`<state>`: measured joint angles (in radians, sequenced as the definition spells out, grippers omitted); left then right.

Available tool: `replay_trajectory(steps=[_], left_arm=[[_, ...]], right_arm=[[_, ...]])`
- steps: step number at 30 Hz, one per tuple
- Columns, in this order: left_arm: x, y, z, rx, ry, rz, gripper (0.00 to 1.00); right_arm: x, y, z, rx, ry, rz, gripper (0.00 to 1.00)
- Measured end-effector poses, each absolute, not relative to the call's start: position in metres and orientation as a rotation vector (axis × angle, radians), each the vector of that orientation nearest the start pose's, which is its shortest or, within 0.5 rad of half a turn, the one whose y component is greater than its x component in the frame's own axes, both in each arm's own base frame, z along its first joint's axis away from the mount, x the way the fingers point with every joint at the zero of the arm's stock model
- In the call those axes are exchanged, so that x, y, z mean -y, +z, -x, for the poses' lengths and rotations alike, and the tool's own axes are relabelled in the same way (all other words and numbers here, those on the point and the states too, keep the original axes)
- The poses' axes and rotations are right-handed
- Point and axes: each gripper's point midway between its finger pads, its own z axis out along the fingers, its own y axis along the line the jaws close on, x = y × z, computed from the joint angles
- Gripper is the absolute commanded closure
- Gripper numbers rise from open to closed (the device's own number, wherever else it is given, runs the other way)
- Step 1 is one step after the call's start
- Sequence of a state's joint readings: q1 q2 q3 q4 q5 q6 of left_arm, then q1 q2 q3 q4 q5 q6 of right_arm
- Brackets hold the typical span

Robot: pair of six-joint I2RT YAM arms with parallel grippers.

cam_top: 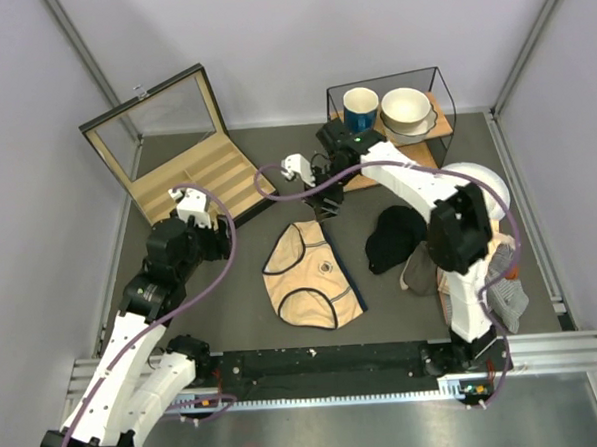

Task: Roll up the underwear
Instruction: Fold the underwear at the center of the board.

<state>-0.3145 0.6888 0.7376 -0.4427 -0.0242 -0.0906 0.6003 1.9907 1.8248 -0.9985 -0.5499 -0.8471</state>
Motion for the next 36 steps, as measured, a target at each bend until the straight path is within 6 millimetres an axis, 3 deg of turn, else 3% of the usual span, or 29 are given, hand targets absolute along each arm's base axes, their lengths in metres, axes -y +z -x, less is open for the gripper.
replay_trajectory(steps=[4, 8, 13, 15, 19, 22, 29, 36], left_arm=[[0.082, 0.22, -0.26, -1.959, -0.234, -0.199, 0.27], [0.081, 0.22, -0.26, -1.959, -0.226, -0.194, 0.27], [0.081, 0.221, -0.26, -1.954, -0.226, -0.192, 0.27], [0.081, 0.221, -0.26, -1.954, -0.227, -0.193, 0.27], [0.082, 0.221, -0.26, -1.954, -0.23, -0.196, 0.27], [0.082, 0.221, -0.259, -1.954, -0.233, -0.199, 0.27], [0.082, 0.221, -0.26, -1.953, -0.229, -0.203, 0.27], [0.08, 0.221, -0.26, -1.953, -0.22, -0.199, 0.27]], right_arm=[[-0.326, 0.105, -0.363, -1.934, 0.661, 1.808, 0.41], [-0.329, 0.064, -0.38, -2.056, 0.622, 1.782, 0.41], [-0.322, 0.033, -0.381, -2.17, 0.591, 1.767, 0.46], [-0.322, 0.033, -0.382, -2.178, 0.586, 1.761, 0.52], [-0.32, 0.031, -0.382, -2.193, 0.575, 1.753, 0.85], [-0.319, 0.031, -0.382, -2.205, 0.573, 1.746, 1.0], [-0.321, 0.034, -0.383, -2.204, 0.577, 1.736, 1.0], [-0.329, 0.068, -0.388, -2.131, 0.618, 1.695, 1.0]])
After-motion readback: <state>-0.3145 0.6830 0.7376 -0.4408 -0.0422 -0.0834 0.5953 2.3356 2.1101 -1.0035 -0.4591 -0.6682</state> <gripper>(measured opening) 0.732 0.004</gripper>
